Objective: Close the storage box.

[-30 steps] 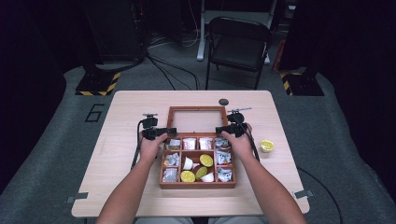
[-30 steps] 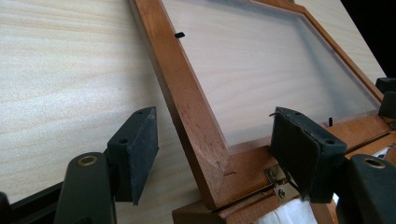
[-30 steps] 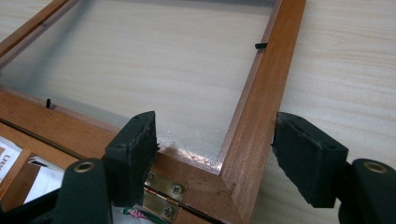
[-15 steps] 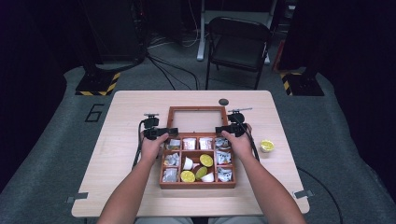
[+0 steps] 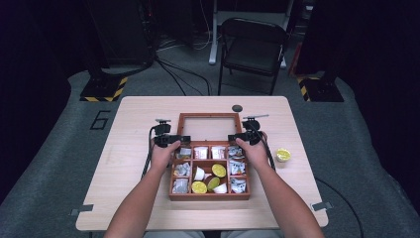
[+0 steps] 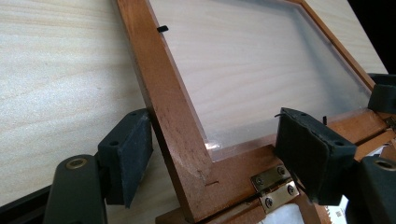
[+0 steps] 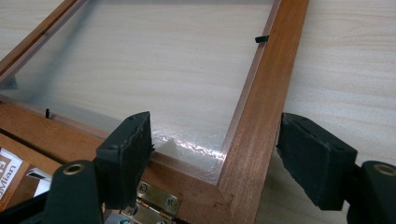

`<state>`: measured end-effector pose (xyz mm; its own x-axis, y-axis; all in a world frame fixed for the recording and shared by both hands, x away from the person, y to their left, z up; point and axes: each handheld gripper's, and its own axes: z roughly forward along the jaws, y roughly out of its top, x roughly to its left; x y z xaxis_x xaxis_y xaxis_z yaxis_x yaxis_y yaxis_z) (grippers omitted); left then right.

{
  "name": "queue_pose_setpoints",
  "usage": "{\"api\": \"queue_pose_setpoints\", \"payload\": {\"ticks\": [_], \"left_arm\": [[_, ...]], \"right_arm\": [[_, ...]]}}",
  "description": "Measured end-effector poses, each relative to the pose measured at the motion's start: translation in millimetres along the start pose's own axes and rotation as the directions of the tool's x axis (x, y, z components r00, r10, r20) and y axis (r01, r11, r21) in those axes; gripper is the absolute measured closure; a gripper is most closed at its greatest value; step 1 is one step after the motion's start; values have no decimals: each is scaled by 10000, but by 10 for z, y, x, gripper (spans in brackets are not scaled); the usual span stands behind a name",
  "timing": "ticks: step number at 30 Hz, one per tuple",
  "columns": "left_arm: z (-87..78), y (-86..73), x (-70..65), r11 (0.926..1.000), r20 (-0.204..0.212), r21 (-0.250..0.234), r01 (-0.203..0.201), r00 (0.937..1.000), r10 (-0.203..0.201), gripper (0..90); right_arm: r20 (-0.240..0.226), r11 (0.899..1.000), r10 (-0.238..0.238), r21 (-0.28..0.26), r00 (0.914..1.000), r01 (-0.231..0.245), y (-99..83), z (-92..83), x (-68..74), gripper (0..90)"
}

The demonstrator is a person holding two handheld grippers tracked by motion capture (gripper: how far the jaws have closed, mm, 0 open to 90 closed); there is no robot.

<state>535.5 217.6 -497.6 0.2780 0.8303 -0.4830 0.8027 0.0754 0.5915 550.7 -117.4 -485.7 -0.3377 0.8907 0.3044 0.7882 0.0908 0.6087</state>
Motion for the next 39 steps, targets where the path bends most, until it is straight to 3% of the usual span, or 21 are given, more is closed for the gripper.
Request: {"api": "queue_pose_setpoints", "payload": {"ticks": [13, 16, 19, 30, 34, 39], "left_arm": [[30, -5, 24, 9999, 183, -50, 143, 9997, -142, 264], [38, -5, 27, 9997, 242, -38, 256, 9994, -255, 263], [43, -2, 28, 9998, 250, -23, 206, 9995, -206, 260], [41, 3, 28, 9993, 309, -19, 375, 9988, -374, 263], [7, 13, 5, 9997, -49, -218, 102, 9999, -103, 332], [-18, 23, -3, 9993, 6, -350, 120, 9999, -120, 348]], "right_arm": [[-183, 9996, 90, 252, 9998, -85, 39, 53, -22, 201], [-570, 9980, 544, 363, 9969, -524, 33, 77, -53, 208], [-595, 9973, 639, 409, 9962, -615, 35, 82, -51, 204], [-366, 9986, 409, 349, 9985, -397, 45, 61, -20, 200], [-168, 9996, 165, 237, 9997, -161, 61, 22, 20, 215], [-51, 10000, 17, 60, 10000, -17, 72, -21, 28, 262]]}}
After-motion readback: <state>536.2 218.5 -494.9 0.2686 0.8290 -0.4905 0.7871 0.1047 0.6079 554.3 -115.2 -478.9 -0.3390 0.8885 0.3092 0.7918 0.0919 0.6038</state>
